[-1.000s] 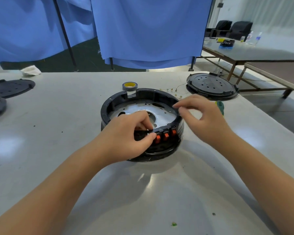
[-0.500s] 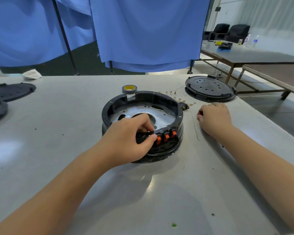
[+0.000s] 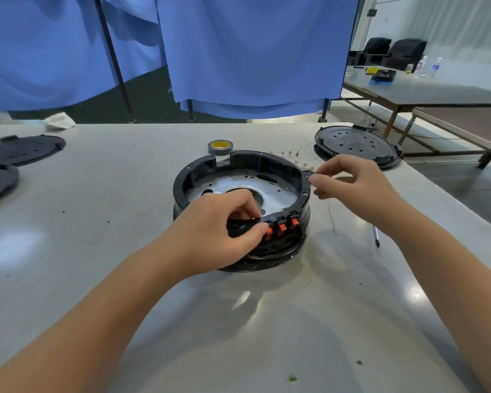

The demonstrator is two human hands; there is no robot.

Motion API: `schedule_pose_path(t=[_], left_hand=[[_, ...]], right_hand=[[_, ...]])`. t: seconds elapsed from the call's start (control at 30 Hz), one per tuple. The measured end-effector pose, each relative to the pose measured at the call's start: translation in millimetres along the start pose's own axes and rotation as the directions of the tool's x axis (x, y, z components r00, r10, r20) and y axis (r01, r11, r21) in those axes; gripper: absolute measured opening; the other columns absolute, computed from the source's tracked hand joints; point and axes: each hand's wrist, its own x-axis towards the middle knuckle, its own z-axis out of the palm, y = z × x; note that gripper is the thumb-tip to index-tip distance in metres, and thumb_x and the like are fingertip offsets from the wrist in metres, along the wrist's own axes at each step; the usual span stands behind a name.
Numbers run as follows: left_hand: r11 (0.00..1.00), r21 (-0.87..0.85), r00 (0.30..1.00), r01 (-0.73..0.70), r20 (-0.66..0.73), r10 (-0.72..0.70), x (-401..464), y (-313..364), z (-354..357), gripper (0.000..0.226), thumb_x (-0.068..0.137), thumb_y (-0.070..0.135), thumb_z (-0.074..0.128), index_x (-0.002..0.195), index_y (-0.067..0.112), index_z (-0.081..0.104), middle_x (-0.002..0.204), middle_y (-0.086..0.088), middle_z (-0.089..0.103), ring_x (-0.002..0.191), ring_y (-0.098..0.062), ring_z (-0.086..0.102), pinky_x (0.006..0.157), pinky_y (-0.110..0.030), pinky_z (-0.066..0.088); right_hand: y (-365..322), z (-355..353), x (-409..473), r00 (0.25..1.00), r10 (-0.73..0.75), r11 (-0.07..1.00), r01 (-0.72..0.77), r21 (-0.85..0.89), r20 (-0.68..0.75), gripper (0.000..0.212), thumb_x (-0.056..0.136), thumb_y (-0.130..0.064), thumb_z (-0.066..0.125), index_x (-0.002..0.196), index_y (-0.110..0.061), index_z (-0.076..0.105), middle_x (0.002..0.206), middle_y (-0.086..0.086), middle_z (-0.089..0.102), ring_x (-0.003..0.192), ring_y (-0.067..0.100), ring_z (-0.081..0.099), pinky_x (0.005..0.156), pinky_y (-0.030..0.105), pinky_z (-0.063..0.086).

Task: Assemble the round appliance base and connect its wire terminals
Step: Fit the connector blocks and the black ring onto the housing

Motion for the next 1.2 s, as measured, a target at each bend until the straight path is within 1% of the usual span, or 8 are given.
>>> schedule_pose_path(t=[0.13,0.23,0.3,0.53,0.7,0.87,1.03,1.2], left_hand=[[0.999,-0.022,0.997,-0.047,-0.062,0.045,0.6,2.9,-4.6,0.014,0.080,0.038,0.067,0.087,0.027,0.066,0.081,0.019,0.066,0.083,-0.005,0.064,0.076,-0.027,0.050],[0.993,-0.099,0.996,-0.066,-0.073,0.059,1.4,7.2,-10.9,0.023,0.076,0.031,0.077,0.095,0.025,0.066,0.085,0.014,0.067,0.081,-0.011,0.064,0.073,-0.021,0.050],[0.987,-0.142,0.996,-0.074,-0.063,0.065,1.0,10.7,-14.0,0.021,0.074,0.024,0.081,0.091,0.024,0.069,0.082,0.014,0.068,0.077,-0.011,0.065,0.071,-0.021,0.051],[0.985,-0.165,0.997,-0.057,-0.057,0.048,-1.2,15.9,-14.0,0.015,0.071,0.020,0.083,0.072,0.021,0.068,0.066,0.010,0.067,0.065,-0.008,0.065,0.063,-0.016,0.051],[0.985,-0.168,0.999,-0.046,0.011,0.048,-2.2,16.3,-14.2,0.016,0.073,0.023,0.082,0.067,0.019,0.067,0.059,0.012,0.064,0.059,-0.004,0.062,0.061,-0.011,0.046],[0.989,-0.140,0.998,-0.046,0.037,0.052,-2.3,16.0,-11.6,0.017,0.071,0.028,0.081,0.065,0.024,0.067,0.058,0.007,0.059,0.052,-0.011,0.053,0.052,-0.027,0.046],[0.995,-0.065,0.997,-0.081,-0.008,0.081,-0.5,14.0,-10.5,0.020,0.071,0.029,0.083,0.066,0.018,0.066,0.062,0.008,0.057,0.063,-0.015,0.054,0.059,-0.030,0.046],[0.997,-0.010,0.997,-0.082,0.008,0.082,0.6,11.4,-10.0,0.025,0.063,0.032,0.087,0.070,0.019,0.067,0.078,0.011,0.057,0.080,-0.010,0.053,0.072,-0.021,0.043]], right_hand=[[-33.6,5.9,-16.2,0.962,-0.056,0.975,-0.005,0.224,0.267,0.018,0.074,-0.021,0.078,0.088,-0.015,0.070,0.088,0.005,0.073,0.079,0.021,0.073,0.072,0.021,0.056],[-45.4,14.2,-25.3,0.864,-0.050,0.971,-0.076,0.228,0.501,0.036,0.063,-0.026,0.078,0.096,-0.015,0.069,0.093,0.001,0.073,0.079,0.024,0.073,0.069,0.022,0.056],[-47.3,18.4,-28.0,0.832,-0.052,0.969,-0.093,0.230,0.553,0.037,0.065,-0.023,0.076,0.100,-0.015,0.067,0.096,0.003,0.073,0.081,0.024,0.073,0.069,0.023,0.056],[-41.2,28.2,-37.1,0.863,-0.058,0.925,-0.143,0.352,0.502,0.019,0.075,-0.014,0.075,0.093,-0.014,0.070,0.094,0.006,0.074,0.083,0.021,0.072,0.071,0.022,0.056],[-37.6,32.7,-50.9,0.908,-0.079,0.963,-0.037,0.266,0.412,0.033,0.060,-0.031,0.079,0.093,-0.027,0.074,0.079,0.001,0.075,0.075,0.015,0.072,0.070,0.022,0.055],[-33.2,36.6,-58.5,0.929,-0.152,0.973,0.080,0.216,0.338,0.042,0.059,-0.032,0.079,0.101,-0.027,0.075,0.099,0.002,0.064,0.082,0.017,0.070,0.081,0.031,0.057],[-31.5,40.6,-60.6,0.940,-0.210,0.964,0.153,0.217,0.269,0.033,0.073,-0.005,0.078,0.100,-0.024,0.073,0.096,-0.001,0.067,0.082,0.015,0.072,0.076,0.024,0.057],[-28.2,46.7,-63.6,0.971,-0.174,0.953,0.125,0.275,0.161,0.025,0.078,-0.001,0.072,0.093,-0.021,0.074,0.079,-0.003,0.074,0.072,0.010,0.072,0.065,0.016,0.053]])
